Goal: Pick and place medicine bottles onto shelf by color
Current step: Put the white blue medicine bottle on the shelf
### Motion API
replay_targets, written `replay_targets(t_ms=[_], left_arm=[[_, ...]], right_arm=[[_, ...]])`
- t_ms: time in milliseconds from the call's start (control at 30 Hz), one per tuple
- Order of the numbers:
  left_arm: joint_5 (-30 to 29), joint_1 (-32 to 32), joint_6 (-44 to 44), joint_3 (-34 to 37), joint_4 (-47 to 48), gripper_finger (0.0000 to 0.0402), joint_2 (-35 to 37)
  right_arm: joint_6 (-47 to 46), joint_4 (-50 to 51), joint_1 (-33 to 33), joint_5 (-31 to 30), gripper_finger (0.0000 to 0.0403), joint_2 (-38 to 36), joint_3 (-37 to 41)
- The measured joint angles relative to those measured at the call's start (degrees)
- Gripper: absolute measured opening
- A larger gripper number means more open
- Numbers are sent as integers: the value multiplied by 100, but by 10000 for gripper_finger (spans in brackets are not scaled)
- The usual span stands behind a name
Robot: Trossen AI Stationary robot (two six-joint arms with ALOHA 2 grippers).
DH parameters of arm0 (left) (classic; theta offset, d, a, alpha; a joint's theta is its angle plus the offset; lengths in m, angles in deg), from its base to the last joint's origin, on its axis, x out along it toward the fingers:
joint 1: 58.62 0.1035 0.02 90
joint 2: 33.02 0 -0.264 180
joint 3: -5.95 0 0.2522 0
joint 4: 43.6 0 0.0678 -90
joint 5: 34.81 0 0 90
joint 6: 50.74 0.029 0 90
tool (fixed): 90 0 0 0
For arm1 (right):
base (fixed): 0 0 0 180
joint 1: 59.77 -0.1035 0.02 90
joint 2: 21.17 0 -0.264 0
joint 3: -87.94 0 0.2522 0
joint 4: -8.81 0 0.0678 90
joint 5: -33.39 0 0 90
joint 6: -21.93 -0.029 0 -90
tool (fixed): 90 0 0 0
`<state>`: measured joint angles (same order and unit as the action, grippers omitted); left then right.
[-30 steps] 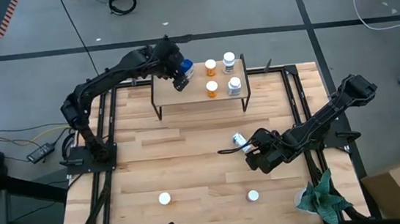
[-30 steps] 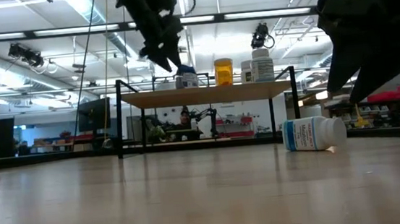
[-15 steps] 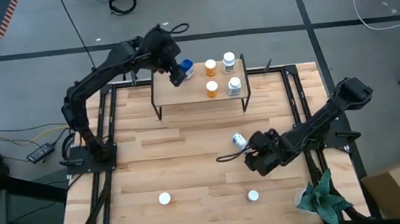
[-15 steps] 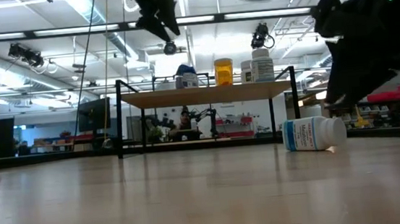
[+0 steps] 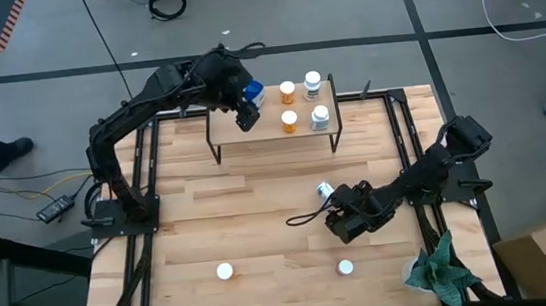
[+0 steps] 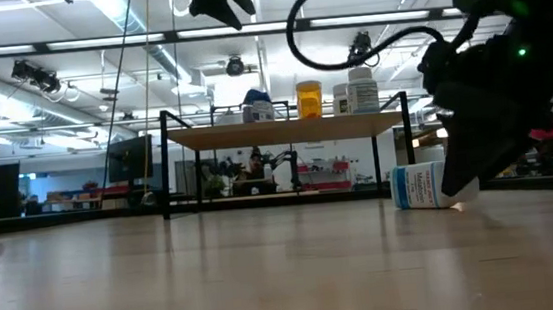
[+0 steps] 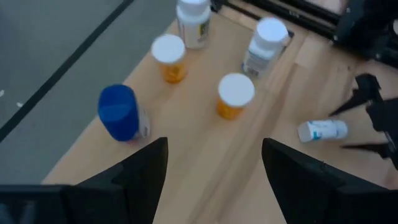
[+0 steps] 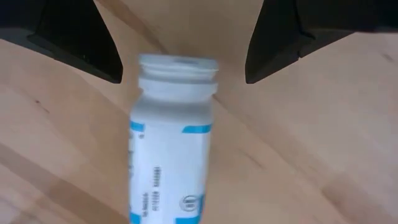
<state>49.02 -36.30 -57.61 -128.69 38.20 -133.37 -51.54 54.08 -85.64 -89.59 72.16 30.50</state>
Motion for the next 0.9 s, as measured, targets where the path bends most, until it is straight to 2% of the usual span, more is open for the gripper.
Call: replay_targets(t_ms=[200, 400, 533, 733, 900], left_arm=[[-4, -245, -159, 2, 262, 266, -3], [-4, -430, -182, 2, 431, 259, -3], [-17, -456, -198, 2, 553, 254, -3], [-17, -505, -302, 2, 552, 244, -3], [-16, -552, -302, 2, 550, 237, -3]], right_arm=[[43, -2, 181, -163, 345, -10, 0], [63, -1, 366, -165, 318, 27, 0], [79, 12, 452, 141, 277, 27, -35], [292, 20, 369, 431, 181, 25, -270], [882, 10, 359, 446, 178, 25, -634]])
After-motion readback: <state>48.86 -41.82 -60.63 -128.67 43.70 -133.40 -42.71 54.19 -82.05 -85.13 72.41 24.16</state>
